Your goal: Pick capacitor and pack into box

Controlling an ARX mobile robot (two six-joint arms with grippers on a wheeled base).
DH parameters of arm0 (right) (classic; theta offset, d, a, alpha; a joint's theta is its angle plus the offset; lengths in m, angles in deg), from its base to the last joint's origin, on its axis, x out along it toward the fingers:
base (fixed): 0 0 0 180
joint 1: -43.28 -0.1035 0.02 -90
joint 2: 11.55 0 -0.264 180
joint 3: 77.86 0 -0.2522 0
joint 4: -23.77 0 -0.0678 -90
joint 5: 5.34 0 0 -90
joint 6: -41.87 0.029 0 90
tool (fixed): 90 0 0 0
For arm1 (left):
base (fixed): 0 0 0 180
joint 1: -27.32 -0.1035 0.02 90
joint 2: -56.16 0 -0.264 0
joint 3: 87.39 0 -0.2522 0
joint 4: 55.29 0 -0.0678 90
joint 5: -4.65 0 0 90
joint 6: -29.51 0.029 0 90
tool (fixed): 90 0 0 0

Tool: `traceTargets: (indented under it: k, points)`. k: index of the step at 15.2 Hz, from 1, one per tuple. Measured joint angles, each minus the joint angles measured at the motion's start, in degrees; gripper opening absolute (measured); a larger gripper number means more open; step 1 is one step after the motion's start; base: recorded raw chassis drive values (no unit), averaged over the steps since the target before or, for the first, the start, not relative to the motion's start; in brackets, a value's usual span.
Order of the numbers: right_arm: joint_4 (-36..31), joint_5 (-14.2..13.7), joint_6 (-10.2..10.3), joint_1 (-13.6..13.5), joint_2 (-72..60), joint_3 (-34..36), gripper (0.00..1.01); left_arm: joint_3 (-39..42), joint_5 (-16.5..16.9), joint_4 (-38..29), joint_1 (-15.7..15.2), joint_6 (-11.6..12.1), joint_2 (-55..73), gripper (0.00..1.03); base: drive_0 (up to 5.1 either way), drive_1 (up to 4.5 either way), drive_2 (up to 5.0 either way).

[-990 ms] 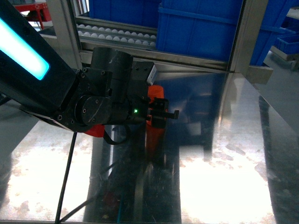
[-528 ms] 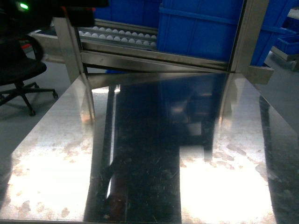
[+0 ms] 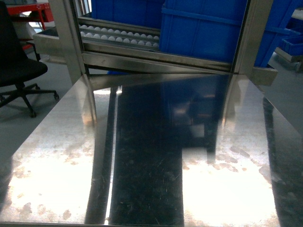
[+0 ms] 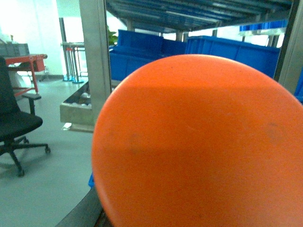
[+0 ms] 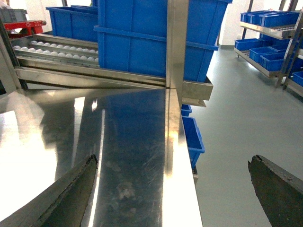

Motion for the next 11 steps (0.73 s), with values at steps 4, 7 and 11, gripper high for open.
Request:
traceTargets:
  k: [4, 7, 11]
  points:
    - [-0.02, 0.00, 0.00, 0.00, 0.00, 0.00, 0.98, -1.16, -2.54, 11.45, -0.63, -0.72, -2.86, 0.46, 0.0, 0.00, 0.0]
    - [-0.02, 0.00, 0.00, 0.00, 0.00, 0.00, 0.98, 6.80, 2.93, 16.02, -7.89, -1.14, -12.55, 0.46, 0.0, 0.00, 0.0]
    - [-0.02, 0.00, 0.00, 0.00, 0.00, 0.00, 0.98, 11.89, 7.96, 19.65, -13.03, -1.18, -21.49, 0.46, 0.0, 0.00, 0.0]
